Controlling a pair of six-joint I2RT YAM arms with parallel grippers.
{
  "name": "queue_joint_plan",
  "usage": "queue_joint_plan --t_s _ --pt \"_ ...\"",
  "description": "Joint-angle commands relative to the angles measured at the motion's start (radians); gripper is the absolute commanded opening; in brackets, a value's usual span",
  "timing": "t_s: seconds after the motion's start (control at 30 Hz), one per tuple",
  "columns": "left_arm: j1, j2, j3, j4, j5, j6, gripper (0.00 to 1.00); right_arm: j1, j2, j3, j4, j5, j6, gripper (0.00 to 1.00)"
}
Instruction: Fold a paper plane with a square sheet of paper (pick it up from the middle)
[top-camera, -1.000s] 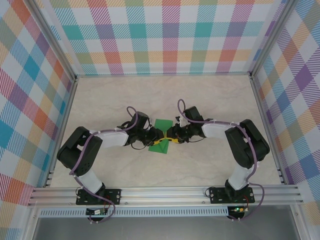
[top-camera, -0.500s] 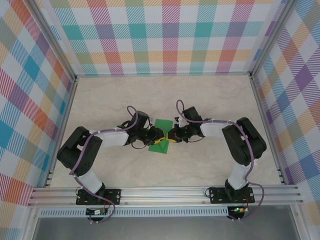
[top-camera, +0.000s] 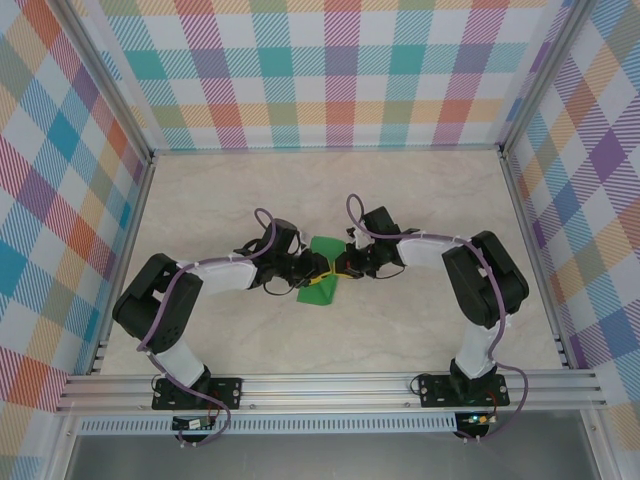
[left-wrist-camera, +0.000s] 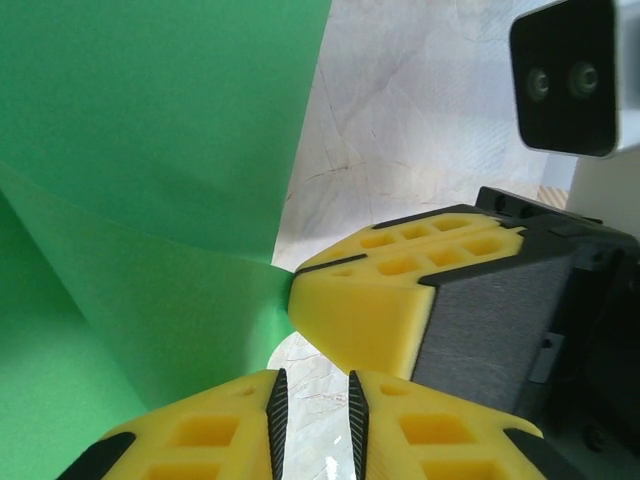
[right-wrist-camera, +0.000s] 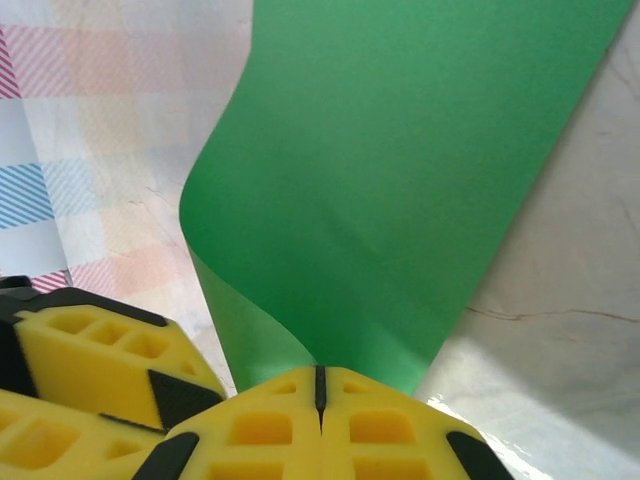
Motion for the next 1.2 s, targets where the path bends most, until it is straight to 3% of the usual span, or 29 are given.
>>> queue_joint_plan --t_s 0.0,1.17 --pt "-0.006 0.003 0.038 -0.031 0.016 0.026 0.25 -0.002 0.015 0.026 -0.046 0.018 -0.052 0.0" --pt "-0.006 0.112 0.056 -0.022 0.005 0.034 0.2 -0.007 0.08 0.084 -0.113 0.06 -0.125 0.01"
